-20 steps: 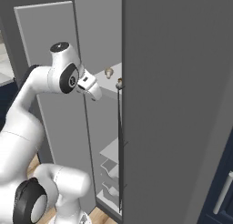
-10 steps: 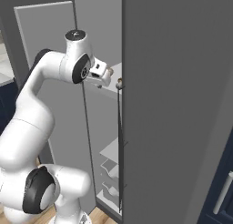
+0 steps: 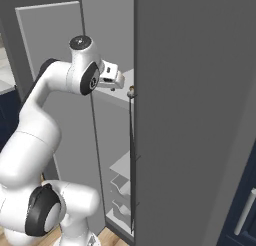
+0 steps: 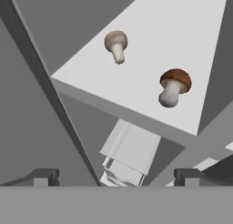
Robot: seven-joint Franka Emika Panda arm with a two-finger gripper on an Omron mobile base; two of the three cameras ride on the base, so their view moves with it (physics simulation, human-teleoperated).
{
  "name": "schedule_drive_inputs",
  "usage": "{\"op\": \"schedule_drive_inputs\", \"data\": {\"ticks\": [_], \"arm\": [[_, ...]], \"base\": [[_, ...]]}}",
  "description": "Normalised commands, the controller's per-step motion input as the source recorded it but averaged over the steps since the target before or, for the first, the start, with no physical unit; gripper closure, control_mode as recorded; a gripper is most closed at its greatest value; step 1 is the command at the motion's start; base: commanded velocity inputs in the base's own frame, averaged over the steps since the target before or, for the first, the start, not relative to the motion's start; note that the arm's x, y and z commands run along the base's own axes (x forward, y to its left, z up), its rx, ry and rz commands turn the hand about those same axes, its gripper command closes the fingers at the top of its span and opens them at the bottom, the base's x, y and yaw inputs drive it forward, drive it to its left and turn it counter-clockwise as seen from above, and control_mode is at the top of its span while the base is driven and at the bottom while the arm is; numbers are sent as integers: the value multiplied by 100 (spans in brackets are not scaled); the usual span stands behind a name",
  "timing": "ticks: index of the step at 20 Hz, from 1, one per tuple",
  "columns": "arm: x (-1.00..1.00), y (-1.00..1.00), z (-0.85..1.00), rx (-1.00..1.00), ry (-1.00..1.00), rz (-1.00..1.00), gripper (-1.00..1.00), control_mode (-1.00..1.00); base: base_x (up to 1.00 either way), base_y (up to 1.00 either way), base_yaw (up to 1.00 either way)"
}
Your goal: Take the mushroom, corn, and mushroom from the freezer and place them in the bowl on the counter.
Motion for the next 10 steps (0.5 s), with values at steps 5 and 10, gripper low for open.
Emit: {"op": "schedule_drive_inputs", "data": {"ticks": [5,10], "arm": [[34,0,7,0,-1,2,-100,-100],[25,0,0,0,1,3,-100,-100]], "base": [[0,0,0],[0,0,0]]}}
